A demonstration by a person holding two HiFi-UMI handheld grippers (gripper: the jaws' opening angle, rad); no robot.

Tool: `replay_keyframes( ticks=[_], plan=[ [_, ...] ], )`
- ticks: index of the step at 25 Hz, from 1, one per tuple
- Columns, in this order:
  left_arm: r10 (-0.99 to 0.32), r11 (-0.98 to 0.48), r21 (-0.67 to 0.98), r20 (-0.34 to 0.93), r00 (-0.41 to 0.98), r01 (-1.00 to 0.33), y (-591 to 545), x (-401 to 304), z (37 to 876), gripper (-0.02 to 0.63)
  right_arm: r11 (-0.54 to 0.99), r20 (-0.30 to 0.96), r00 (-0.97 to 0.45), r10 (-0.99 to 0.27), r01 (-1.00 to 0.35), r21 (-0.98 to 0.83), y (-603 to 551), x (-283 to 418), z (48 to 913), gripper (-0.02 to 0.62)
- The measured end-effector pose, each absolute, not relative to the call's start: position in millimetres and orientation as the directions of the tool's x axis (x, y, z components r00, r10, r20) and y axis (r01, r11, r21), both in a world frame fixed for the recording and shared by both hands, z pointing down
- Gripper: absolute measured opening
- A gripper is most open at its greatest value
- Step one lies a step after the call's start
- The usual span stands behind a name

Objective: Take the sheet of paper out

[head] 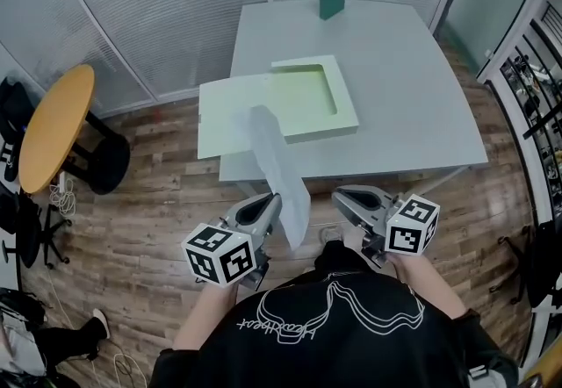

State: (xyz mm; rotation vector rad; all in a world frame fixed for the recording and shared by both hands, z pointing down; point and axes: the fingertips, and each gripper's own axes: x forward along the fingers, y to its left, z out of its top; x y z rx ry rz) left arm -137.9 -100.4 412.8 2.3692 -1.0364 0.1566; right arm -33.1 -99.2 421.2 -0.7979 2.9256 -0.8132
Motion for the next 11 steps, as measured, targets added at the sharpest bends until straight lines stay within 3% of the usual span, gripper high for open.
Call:
replay_keyframes(
  ticks=[11],
  plan=[
    [-0.626,-0.571,0.435,0.318,0.712,-0.696,-104.5,-126.6,415.0,0.012,0.74,0.154,-0.866,-0.476,-0.489,-0.461,-101.8,-23.8,425.7,0.008]
  ],
)
